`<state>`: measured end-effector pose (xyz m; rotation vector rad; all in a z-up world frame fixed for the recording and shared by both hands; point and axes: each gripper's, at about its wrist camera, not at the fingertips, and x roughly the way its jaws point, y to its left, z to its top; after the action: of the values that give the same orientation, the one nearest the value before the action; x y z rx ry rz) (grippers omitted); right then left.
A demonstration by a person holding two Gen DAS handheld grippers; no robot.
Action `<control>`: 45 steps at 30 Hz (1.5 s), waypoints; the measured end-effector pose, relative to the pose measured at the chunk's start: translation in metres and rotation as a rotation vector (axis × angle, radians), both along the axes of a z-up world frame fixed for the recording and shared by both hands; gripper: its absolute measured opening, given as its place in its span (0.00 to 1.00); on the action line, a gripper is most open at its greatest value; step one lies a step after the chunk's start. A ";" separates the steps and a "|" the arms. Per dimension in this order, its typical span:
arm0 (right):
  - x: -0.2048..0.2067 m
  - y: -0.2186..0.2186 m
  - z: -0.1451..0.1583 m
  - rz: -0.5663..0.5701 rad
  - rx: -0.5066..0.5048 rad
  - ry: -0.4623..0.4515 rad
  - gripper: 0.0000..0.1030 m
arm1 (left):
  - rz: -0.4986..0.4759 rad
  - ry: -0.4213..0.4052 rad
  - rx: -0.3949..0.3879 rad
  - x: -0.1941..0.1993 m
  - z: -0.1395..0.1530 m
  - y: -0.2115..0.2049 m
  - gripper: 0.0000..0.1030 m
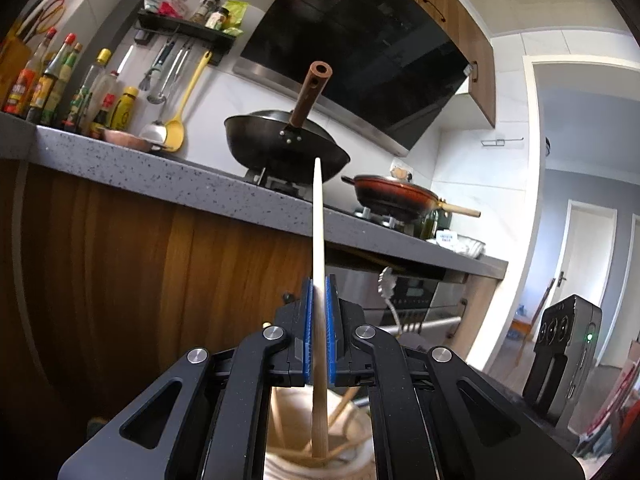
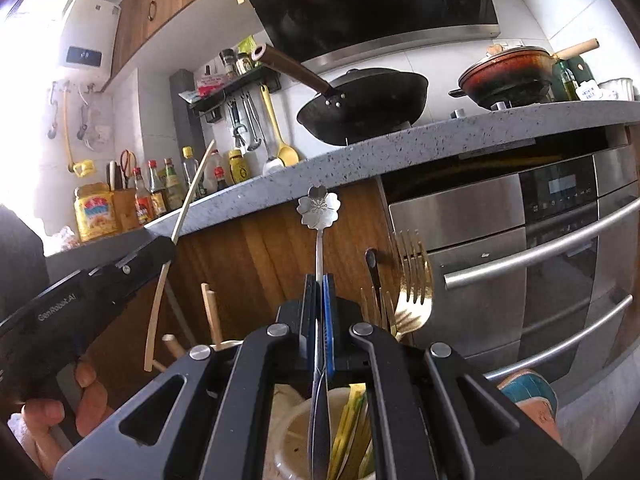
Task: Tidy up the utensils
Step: 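Insert the chopstick into the tall pot with left while right lowers spoon into small pot, then open both tools and withdraw them from the white holder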
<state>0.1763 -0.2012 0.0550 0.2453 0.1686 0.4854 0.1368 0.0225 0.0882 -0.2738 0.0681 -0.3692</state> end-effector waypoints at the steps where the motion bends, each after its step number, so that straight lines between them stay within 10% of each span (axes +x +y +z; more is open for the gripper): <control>1: 0.002 0.002 -0.002 -0.006 -0.011 -0.003 0.03 | 0.004 -0.008 0.004 0.001 -0.002 -0.002 0.06; 45: -0.044 -0.002 -0.037 -0.015 -0.155 0.072 0.02 | 0.005 0.038 0.282 -0.030 -0.046 -0.024 0.06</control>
<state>0.1322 -0.2035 0.0176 0.1127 0.2729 0.4468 0.1065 -0.0014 0.0422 -0.0018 0.1553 -0.3453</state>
